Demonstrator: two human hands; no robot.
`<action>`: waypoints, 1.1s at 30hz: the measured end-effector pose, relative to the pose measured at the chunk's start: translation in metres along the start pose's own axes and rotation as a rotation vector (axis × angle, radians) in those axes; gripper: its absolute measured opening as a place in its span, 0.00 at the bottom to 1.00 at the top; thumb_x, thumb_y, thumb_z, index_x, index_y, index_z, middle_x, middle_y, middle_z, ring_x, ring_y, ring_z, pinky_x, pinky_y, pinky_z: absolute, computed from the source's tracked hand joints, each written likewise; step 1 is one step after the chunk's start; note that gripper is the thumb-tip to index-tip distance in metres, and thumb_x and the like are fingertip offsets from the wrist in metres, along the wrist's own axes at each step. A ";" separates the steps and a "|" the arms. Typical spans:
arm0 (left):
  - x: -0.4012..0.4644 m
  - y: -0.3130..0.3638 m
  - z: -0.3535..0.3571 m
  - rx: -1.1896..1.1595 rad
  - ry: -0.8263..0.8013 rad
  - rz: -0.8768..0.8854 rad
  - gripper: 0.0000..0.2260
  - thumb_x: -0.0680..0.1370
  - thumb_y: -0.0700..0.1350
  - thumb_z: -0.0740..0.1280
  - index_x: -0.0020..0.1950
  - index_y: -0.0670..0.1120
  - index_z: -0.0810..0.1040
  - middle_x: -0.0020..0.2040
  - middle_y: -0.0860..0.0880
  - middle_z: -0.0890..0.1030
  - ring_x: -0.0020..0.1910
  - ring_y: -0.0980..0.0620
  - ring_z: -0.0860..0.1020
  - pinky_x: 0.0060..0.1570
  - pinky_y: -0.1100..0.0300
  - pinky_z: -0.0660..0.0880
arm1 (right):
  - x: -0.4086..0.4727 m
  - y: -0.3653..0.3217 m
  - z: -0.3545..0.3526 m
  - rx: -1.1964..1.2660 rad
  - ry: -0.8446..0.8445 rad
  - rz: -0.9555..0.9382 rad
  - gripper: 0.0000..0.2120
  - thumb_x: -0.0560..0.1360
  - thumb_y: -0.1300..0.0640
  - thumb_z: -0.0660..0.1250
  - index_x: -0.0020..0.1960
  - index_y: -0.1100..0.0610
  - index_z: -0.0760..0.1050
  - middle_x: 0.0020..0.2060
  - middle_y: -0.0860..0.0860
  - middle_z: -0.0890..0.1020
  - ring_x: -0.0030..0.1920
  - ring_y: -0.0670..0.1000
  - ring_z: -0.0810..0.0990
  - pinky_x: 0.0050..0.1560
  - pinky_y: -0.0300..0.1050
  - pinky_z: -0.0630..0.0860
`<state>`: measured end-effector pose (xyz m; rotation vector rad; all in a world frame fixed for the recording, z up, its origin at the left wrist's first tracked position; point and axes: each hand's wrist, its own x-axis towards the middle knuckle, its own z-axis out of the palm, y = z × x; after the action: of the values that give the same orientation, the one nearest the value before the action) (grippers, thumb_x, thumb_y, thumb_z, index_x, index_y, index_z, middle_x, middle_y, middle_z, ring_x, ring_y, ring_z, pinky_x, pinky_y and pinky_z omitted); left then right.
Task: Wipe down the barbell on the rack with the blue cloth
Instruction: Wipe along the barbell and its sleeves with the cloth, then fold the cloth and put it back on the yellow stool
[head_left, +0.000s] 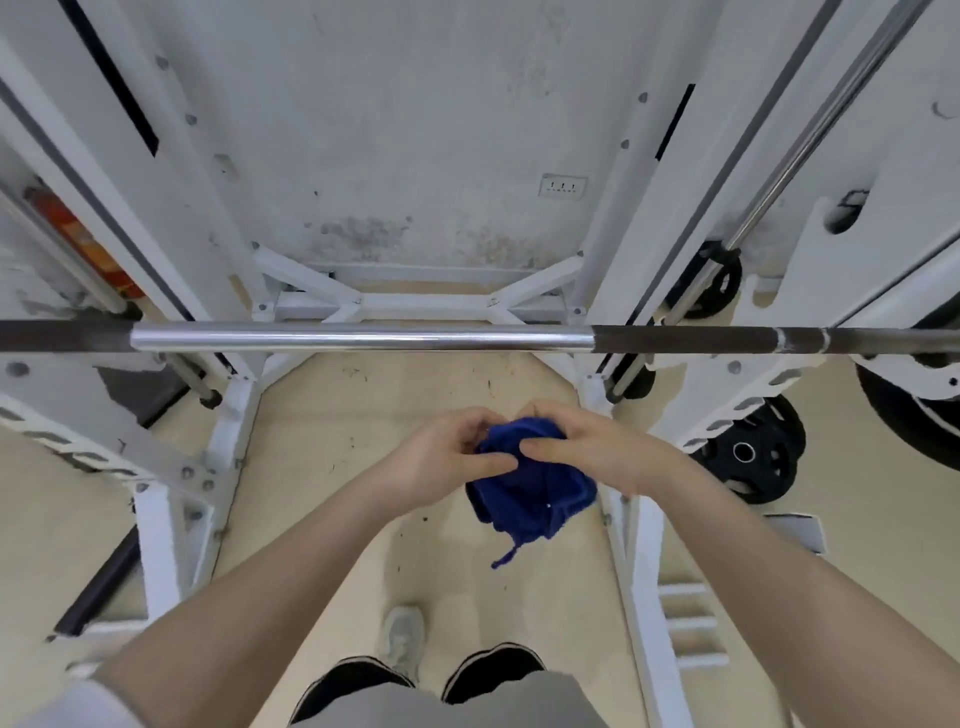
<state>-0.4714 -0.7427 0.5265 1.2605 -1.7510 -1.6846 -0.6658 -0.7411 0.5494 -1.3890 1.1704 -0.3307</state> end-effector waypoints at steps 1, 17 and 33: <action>-0.006 0.000 0.004 0.035 0.046 0.000 0.06 0.73 0.43 0.69 0.49 0.44 0.78 0.43 0.45 0.81 0.42 0.47 0.79 0.46 0.51 0.76 | -0.002 0.003 -0.002 -0.038 -0.024 0.003 0.08 0.80 0.61 0.59 0.57 0.59 0.73 0.50 0.53 0.79 0.49 0.50 0.78 0.50 0.43 0.76; -0.118 -0.090 0.034 0.377 0.840 -0.592 0.24 0.78 0.40 0.59 0.73 0.44 0.58 0.72 0.43 0.65 0.65 0.43 0.69 0.59 0.55 0.67 | 0.018 0.028 0.033 -0.454 0.030 -0.129 0.15 0.79 0.64 0.55 0.54 0.53 0.79 0.52 0.49 0.80 0.52 0.49 0.76 0.42 0.26 0.69; -0.222 -0.135 0.078 -0.094 0.511 -0.349 0.06 0.72 0.50 0.68 0.37 0.51 0.75 0.31 0.53 0.77 0.30 0.54 0.73 0.35 0.54 0.75 | 0.027 -0.046 0.187 -0.739 -0.676 -0.221 0.03 0.74 0.59 0.67 0.42 0.55 0.78 0.30 0.48 0.79 0.24 0.44 0.68 0.19 0.35 0.61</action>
<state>-0.3757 -0.5007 0.4500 1.8331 -1.1897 -1.4147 -0.4869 -0.6650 0.5343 -2.0557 0.5722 0.4538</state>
